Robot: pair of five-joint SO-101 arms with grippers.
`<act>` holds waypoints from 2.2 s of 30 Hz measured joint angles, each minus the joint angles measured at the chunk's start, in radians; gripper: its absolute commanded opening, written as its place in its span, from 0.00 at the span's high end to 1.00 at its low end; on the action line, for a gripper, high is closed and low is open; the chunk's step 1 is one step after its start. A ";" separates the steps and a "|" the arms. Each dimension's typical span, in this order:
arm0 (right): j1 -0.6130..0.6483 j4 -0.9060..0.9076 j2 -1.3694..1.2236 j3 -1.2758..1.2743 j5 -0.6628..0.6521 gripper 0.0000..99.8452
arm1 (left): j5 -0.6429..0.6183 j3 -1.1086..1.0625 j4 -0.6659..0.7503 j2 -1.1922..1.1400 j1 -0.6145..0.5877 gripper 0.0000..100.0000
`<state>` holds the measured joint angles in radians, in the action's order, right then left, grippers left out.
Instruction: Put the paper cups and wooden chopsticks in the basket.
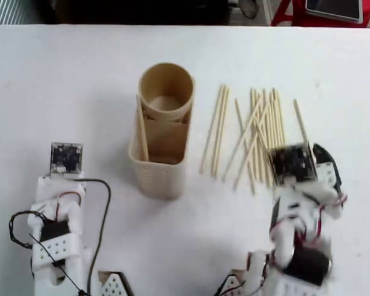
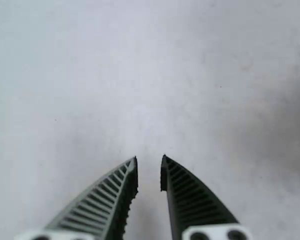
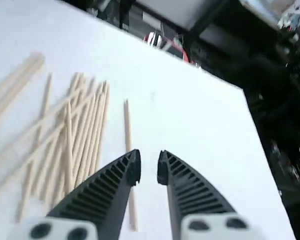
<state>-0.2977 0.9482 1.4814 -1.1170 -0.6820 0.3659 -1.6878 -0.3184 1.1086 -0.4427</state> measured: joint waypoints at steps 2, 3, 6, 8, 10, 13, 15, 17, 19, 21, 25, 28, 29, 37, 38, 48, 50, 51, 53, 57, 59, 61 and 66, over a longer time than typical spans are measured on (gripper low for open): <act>-0.058 -0.095 -0.069 -0.066 -0.040 0.93 | 0.000 0.000 0.000 0.000 0.000 0.90; -0.080 -0.138 -0.110 -0.071 -0.055 0.93 | 0.000 0.000 0.000 0.000 0.000 0.90; -0.115 -0.241 -0.265 -0.068 -0.109 0.93 | 0.000 0.000 0.000 0.000 0.000 0.90; -0.127 -0.262 -0.402 -0.038 -0.141 0.93 | 0.000 0.000 0.000 0.000 0.000 0.90; -0.153 -0.265 -0.552 0.034 -0.155 0.93 | 0.000 0.000 0.000 0.000 0.000 0.90; -0.192 -0.270 -0.806 0.192 -0.161 0.93 | 0.000 0.000 0.000 0.000 0.000 0.90; -0.215 -0.270 -0.987 0.310 -0.164 0.93 | 0.000 0.000 0.000 0.000 0.000 0.90; -0.229 -0.270 -1.162 0.425 -0.167 0.92 | 0.000 0.000 0.000 0.000 0.000 0.90; -0.238 -0.247 -1.320 0.535 -0.167 0.89 | 0.000 0.000 0.000 0.000 0.000 0.90; -0.241 -0.196 -1.464 0.647 -0.186 0.85 | 0.000 0.000 0.000 0.000 0.000 0.90; -0.241 -0.097 -1.695 0.830 -0.224 0.84 | 0.000 0.000 0.000 0.000 0.000 0.90; -0.238 -0.044 -1.804 0.914 -0.244 0.84 | 0.000 0.000 0.000 0.000 0.000 0.90; -0.233 -0.021 -1.827 0.933 -0.253 0.84 | 0.000 0.000 0.000 0.000 0.000 0.90; -0.213 0.112 -1.795 0.973 -0.264 0.84 | 0.000 0.000 0.000 0.000 0.000 0.90; -0.212 0.137 -1.769 0.973 -0.265 0.84 | 0.000 0.000 0.000 0.000 0.000 0.90; -0.158 0.106 -1.726 0.895 -0.269 0.89 | 0.000 0.000 0.000 0.000 0.000 0.90; -0.164 0.035 -1.768 0.890 -0.269 0.90 | 0.000 0.000 0.000 0.000 0.000 0.90; -0.169 0.005 -1.791 0.890 -0.269 0.90 | 0.000 0.000 0.000 0.000 0.000 0.90; -0.180 -0.046 -1.830 0.890 -0.269 0.88 | 0.000 0.000 0.000 0.000 0.000 0.90; -0.193 -0.084 -1.867 0.890 -0.272 0.91 | 0.000 0.000 0.000 0.000 0.000 0.90; -0.193 -0.087 -1.878 0.891 -0.272 0.97 | 0.000 0.000 0.000 0.000 0.000 0.90; -0.196 -0.089 -1.887 0.893 -0.272 0.98 | 0.000 0.000 0.000 0.000 0.000 0.90; -0.212 -0.104 -1.881 0.895 -0.272 0.98 | 0.000 0.000 0.000 0.000 0.000 0.90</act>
<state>-0.5094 0.8439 -0.3997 -0.2225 -0.9536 0.3659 -1.6878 -0.3184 1.1086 -0.4427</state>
